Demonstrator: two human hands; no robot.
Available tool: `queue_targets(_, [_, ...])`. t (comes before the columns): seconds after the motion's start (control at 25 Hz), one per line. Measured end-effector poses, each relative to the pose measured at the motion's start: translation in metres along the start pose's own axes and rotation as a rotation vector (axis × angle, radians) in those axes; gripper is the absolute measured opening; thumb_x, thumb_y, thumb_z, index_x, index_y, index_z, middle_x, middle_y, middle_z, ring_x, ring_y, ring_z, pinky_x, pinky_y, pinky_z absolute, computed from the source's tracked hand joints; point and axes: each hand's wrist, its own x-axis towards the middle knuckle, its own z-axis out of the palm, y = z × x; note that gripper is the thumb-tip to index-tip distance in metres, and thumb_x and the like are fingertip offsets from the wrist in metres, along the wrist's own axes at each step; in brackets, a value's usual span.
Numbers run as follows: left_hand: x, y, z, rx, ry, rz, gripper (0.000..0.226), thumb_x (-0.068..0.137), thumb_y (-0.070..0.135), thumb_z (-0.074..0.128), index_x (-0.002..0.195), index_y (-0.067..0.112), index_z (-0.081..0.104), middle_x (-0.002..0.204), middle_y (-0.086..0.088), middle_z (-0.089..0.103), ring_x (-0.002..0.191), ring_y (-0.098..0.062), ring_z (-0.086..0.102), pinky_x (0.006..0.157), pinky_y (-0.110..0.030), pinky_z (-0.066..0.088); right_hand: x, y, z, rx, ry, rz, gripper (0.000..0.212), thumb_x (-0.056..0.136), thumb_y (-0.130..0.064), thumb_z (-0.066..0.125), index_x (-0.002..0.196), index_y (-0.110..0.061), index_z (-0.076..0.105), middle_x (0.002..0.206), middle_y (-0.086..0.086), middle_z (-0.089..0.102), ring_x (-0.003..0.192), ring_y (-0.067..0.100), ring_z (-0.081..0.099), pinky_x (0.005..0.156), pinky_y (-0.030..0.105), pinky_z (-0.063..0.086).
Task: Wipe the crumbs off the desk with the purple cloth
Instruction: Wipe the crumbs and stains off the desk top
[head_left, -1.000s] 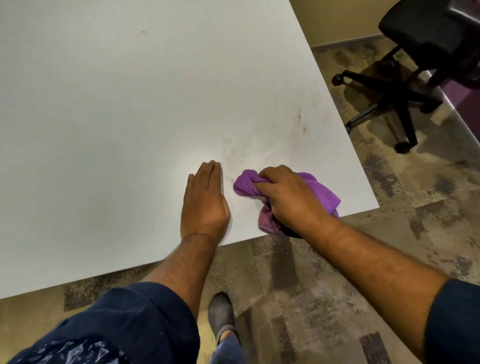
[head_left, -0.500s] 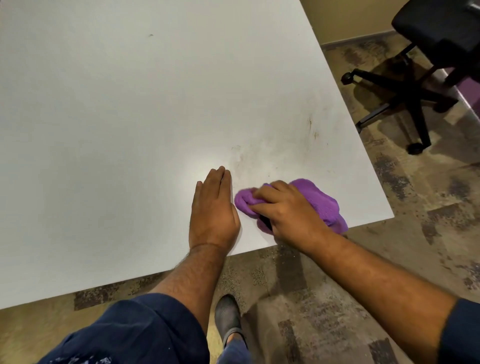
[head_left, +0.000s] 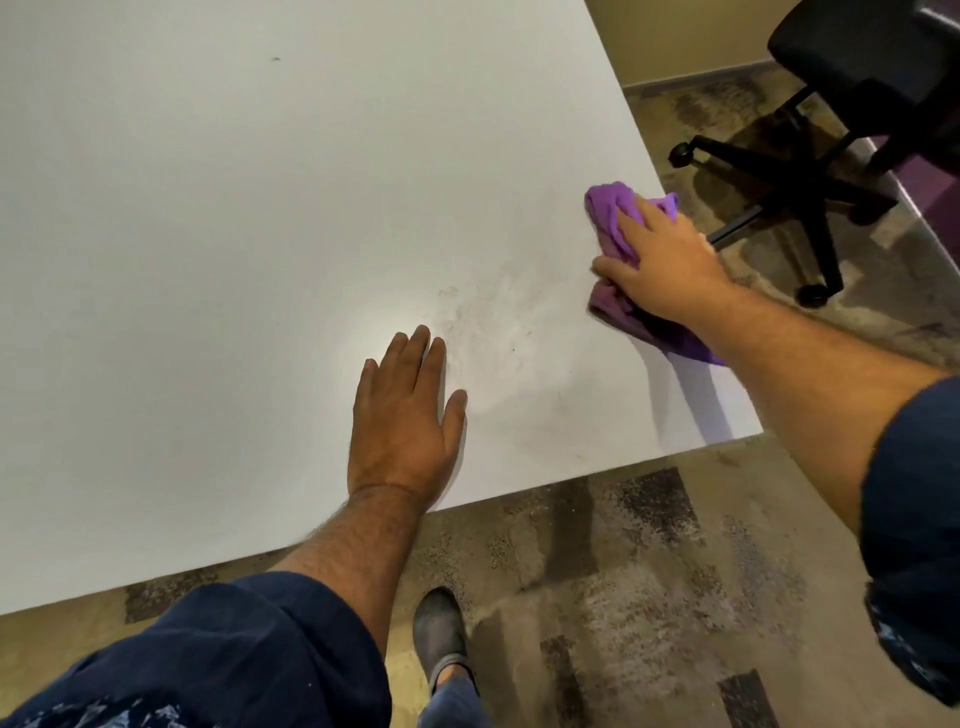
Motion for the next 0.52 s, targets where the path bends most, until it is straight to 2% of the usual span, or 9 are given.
queue_targets(0.04, [0.001, -0.001, 0.000, 0.005, 0.000, 0.000, 0.061, 0.109, 0.043, 0.040, 0.165, 0.019, 0.035, 0.176, -0.001, 0.030, 0.165, -0.022, 0.020, 0.136, -0.045, 0.010, 0.000, -0.005, 0.006, 0.007, 0.007, -0.006, 0.062, 0.108, -0.048, 0.051, 0.163, -0.022, 0.038, 0.172, 0.011, 0.034, 0.149, 0.046, 0.038, 0.119, 0.057, 0.038])
queue_targets(0.16, [0.002, 0.000, -0.001, 0.008, -0.005, -0.007, 0.060, 0.109, 0.041, 0.045, 0.165, 0.019, 0.037, 0.175, -0.001, 0.031, 0.165, -0.022, 0.021, 0.136, -0.046, 0.011, -0.021, -0.010, 0.015, 0.114, 0.125, -0.143, 0.052, 0.100, -0.011, 0.057, 0.151, -0.015, 0.057, 0.158, 0.013, 0.056, 0.133, 0.046, 0.055, 0.102, 0.056, 0.049])
queue_targets(0.24, [0.001, 0.004, -0.002, 0.004, -0.003, -0.014, 0.060, 0.109, 0.039, 0.048, 0.165, 0.018, 0.038, 0.175, -0.002, 0.032, 0.165, -0.022, 0.022, 0.136, -0.046, 0.012, -0.042, -0.007, 0.016, 0.247, 0.123, -0.226, 0.055, 0.092, 0.002, 0.058, 0.145, -0.011, 0.066, 0.156, 0.011, 0.060, 0.136, 0.043, 0.058, 0.108, 0.054, 0.049])
queue_targets(0.4, [0.002, 0.004, -0.004, 0.008, -0.010, -0.016, 0.059, 0.109, 0.038, 0.048, 0.165, 0.019, 0.038, 0.175, -0.002, 0.033, 0.164, -0.023, 0.024, 0.135, -0.047, 0.014, -0.107, -0.001, 0.023, 0.351, 0.030, -0.374, 0.049, 0.096, 0.005, 0.060, 0.140, -0.015, 0.071, 0.153, 0.005, 0.064, 0.139, 0.035, 0.058, 0.116, 0.047, 0.045])
queue_targets(0.52, [0.001, 0.007, -0.005, 0.016, -0.029, -0.021, 0.063, 0.108, 0.045, 0.039, 0.166, 0.021, 0.036, 0.176, 0.000, 0.030, 0.164, -0.021, 0.022, 0.135, -0.048, 0.014, -0.157, 0.005, 0.024, 0.432, -0.032, -0.475, 0.054, 0.090, 0.009, 0.064, 0.138, -0.014, 0.072, 0.148, 0.004, 0.068, 0.135, 0.030, 0.062, 0.113, 0.043, 0.047])
